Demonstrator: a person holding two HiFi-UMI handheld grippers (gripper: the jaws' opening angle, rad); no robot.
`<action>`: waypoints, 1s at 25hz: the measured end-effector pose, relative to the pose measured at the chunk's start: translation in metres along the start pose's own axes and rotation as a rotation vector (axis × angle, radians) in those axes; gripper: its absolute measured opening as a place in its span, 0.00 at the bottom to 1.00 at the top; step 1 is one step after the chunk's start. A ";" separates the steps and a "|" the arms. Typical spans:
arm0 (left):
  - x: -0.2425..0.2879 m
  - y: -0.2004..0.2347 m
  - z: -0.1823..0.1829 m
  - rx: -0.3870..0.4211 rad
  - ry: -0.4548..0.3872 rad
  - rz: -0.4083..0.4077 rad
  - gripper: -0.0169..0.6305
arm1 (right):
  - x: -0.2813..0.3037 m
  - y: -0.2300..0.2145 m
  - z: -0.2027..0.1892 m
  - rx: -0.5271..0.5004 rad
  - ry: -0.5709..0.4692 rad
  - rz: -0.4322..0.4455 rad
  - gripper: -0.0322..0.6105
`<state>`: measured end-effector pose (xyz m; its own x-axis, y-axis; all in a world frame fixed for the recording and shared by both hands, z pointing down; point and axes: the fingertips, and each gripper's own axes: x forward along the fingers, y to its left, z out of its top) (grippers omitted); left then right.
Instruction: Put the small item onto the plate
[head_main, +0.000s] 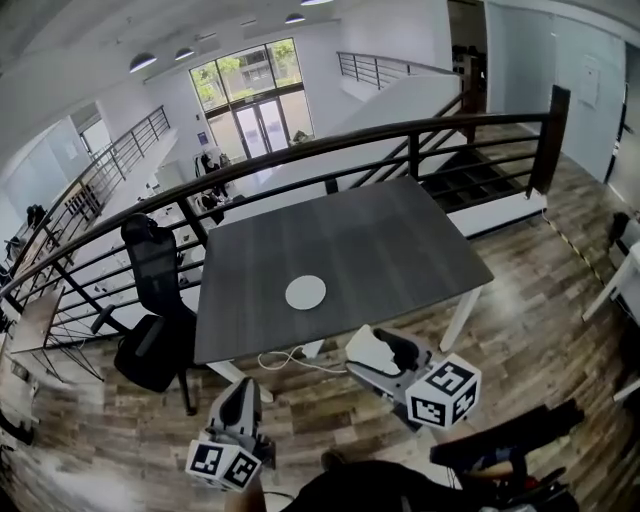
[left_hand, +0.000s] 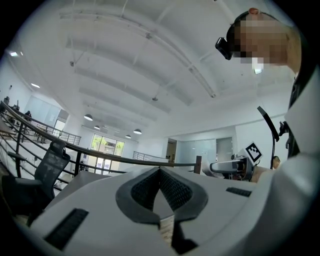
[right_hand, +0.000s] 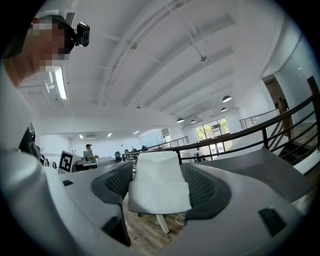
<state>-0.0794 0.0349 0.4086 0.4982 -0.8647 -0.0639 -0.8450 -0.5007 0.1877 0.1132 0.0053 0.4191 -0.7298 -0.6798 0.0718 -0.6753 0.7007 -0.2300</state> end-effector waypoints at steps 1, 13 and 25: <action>0.002 0.004 0.001 -0.008 0.002 -0.005 0.03 | 0.004 0.000 0.001 0.001 0.002 -0.004 0.57; 0.019 0.059 0.004 -0.027 0.017 -0.088 0.03 | 0.050 0.002 0.009 -0.006 0.014 -0.089 0.57; 0.026 0.137 -0.013 -0.082 0.068 -0.123 0.03 | 0.116 0.009 -0.006 0.015 0.019 -0.147 0.57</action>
<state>-0.1794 -0.0556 0.4449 0.6114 -0.7909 -0.0255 -0.7595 -0.5956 0.2617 0.0221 -0.0657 0.4316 -0.6252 -0.7706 0.1237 -0.7734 0.5906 -0.2301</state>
